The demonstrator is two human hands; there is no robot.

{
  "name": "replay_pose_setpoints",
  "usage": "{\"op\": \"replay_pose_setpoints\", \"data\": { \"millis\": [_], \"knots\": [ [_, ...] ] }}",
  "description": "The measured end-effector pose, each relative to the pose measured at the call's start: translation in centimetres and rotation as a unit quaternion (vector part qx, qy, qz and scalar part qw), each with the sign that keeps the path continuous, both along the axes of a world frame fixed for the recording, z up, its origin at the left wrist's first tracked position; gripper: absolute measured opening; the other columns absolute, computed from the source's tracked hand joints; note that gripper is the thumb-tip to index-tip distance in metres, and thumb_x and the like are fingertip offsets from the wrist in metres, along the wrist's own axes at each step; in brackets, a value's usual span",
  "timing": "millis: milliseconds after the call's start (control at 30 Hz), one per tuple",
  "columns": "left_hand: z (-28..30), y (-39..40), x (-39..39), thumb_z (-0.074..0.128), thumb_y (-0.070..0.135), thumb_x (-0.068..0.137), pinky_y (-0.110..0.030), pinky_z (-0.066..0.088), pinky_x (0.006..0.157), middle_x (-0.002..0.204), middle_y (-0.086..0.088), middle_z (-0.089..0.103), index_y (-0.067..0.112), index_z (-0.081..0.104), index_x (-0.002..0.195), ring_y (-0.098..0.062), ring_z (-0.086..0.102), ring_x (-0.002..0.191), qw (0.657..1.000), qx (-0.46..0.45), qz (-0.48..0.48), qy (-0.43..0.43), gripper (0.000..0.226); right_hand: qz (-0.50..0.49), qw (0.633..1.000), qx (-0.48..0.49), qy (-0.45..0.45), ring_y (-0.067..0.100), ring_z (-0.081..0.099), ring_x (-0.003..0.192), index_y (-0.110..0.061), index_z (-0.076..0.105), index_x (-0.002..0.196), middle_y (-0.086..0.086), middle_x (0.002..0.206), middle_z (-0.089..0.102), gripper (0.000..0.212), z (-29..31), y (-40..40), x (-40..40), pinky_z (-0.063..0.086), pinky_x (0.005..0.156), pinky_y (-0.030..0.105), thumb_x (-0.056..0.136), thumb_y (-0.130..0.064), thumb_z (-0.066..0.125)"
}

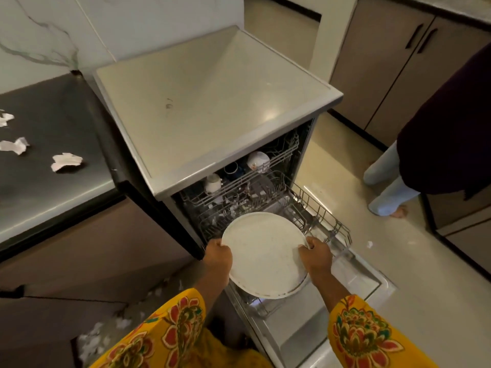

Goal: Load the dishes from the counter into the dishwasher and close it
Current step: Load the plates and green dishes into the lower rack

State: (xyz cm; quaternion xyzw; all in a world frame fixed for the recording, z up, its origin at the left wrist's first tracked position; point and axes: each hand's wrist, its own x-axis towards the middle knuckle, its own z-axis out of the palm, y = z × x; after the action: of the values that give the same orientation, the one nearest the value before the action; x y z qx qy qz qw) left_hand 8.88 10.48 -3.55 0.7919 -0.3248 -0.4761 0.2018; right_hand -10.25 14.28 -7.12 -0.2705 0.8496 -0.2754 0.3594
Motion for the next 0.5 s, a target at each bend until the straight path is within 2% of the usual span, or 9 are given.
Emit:
{"op": "replay_pose_setpoints", "data": {
  "millis": [133, 267, 367, 433, 500],
  "knots": [
    [-1.9, -0.5, -0.4, 0.036, 0.004, 0.095, -0.042, 0.047, 0.093, 0.125, -0.017, 0.055, 0.01, 0.053, 0.123, -0.034, 0.053, 0.11, 1.0, 0.018, -0.003, 0.009, 0.034, -0.001, 1.0, 0.023, -0.012, 0.035, 0.053, 0.117, -0.006, 0.057, 0.127, 0.017, 0.126, 0.059, 0.043, -1.7, 0.0, -0.7, 0.041, 0.104, 0.045, 0.084, -0.01, 0.06],
    [-3.7, -1.6, -0.9, 0.041, 0.009, 0.096, -0.045, 0.05, 0.093, 0.118, -0.014, 0.057, 0.019, 0.054, 0.103, -0.032, 0.054, 0.105, 0.998, 0.024, 0.01, 0.05, 0.018, -0.018, 0.998, 0.044, -0.031, 0.034, 0.054, 0.118, -0.006, 0.058, 0.126, 0.017, 0.126, 0.059, 0.042, -3.3, -0.5, -1.5, 0.04, 0.106, 0.043, 0.084, -0.009, 0.061],
    [-6.0, -3.2, -1.4, 0.048, 0.006, 0.093, -0.048, 0.049, 0.094, 0.116, -0.014, 0.061, 0.019, 0.059, 0.087, -0.032, 0.057, 0.103, 0.992, 0.042, 0.041, 0.109, 0.018, -0.03, 0.997, 0.056, -0.036, 0.035, 0.053, 0.117, -0.004, 0.06, 0.124, 0.019, 0.126, 0.059, 0.039, -4.3, -1.1, -2.0, 0.04, 0.106, 0.041, 0.085, -0.008, 0.06],
    [-7.1, -4.5, -1.9, 0.048, 0.001, 0.093, -0.044, 0.052, 0.085, 0.112, -0.016, 0.062, 0.017, 0.061, 0.086, -0.03, 0.056, 0.098, 0.985, 0.06, 0.072, 0.142, 0.022, -0.029, 0.996, 0.072, -0.032, 0.036, 0.053, 0.116, -0.002, 0.063, 0.118, 0.021, 0.123, 0.06, 0.033, -5.1, -1.6, -2.3, 0.04, 0.104, 0.039, 0.086, -0.007, 0.059],
    [-7.8, -6.1, -2.6, 0.047, -0.003, 0.093, -0.04, 0.05, 0.072, 0.102, -0.013, 0.059, 0.016, 0.057, 0.076, -0.028, 0.053, 0.095, 0.978, 0.077, 0.107, 0.162, 0.026, -0.035, 0.995, 0.079, -0.042, 0.035, 0.053, 0.116, -0.002, 0.064, 0.116, 0.02, 0.123, 0.061, 0.031, -6.0, -2.2, -2.7, 0.04, 0.101, 0.037, 0.086, -0.008, 0.06]
  ]
}}
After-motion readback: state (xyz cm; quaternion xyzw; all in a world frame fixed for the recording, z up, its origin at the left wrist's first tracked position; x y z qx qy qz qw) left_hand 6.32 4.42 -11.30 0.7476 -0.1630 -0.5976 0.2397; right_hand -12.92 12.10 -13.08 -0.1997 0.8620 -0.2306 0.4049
